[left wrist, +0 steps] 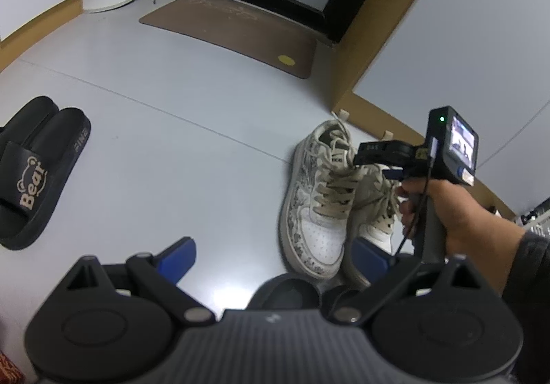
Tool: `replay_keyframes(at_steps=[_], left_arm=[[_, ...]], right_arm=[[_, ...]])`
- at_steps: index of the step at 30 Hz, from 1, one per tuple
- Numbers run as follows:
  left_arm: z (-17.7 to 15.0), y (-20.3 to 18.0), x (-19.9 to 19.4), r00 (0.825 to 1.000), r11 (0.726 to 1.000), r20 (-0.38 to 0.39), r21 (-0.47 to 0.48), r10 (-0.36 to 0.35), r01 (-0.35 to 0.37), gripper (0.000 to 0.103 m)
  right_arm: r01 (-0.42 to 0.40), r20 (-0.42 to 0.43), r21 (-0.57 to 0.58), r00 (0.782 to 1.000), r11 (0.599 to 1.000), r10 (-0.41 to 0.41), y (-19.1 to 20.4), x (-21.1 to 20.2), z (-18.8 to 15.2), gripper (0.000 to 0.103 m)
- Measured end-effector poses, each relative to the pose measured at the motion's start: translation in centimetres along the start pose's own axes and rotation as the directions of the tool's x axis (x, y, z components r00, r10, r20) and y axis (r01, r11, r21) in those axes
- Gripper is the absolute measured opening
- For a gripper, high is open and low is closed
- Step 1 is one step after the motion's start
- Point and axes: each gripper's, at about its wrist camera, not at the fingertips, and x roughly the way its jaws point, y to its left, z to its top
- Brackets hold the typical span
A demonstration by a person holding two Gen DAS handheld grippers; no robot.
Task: Organize scattered shoes
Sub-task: 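Lower the right tool into the white sneakers and close on them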
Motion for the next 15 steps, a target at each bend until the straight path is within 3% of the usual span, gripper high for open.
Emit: replay_keyframes(at_steps=[4, 9, 15], left_arm=[[-0.3, 0.0, 0.1, 1.0, 1.0, -0.006, 0.006, 0.002, -0.002, 0.098], [-0.3, 0.1, 0.4, 1.0, 1.0, -0.007, 0.001, 0.003, -0.003, 0.098], [-0.5, -0.2, 0.6, 1.0, 1.0, -0.012, 0.009, 0.002, -0.002, 0.098]], right_arm=[[-0.015, 0.029, 0.019, 0.999, 1.0, 0.014, -0.8, -0.2, -0.2, 0.052], [-0.046, 0.035, 0.035, 0.998, 0.998, 0.045, -1.1, 0.0, -0.3, 0.051], [0.018, 0.006, -0.033, 1.0, 0.999, -0.018, 0.5, 1.0, -0.6, 0.052]])
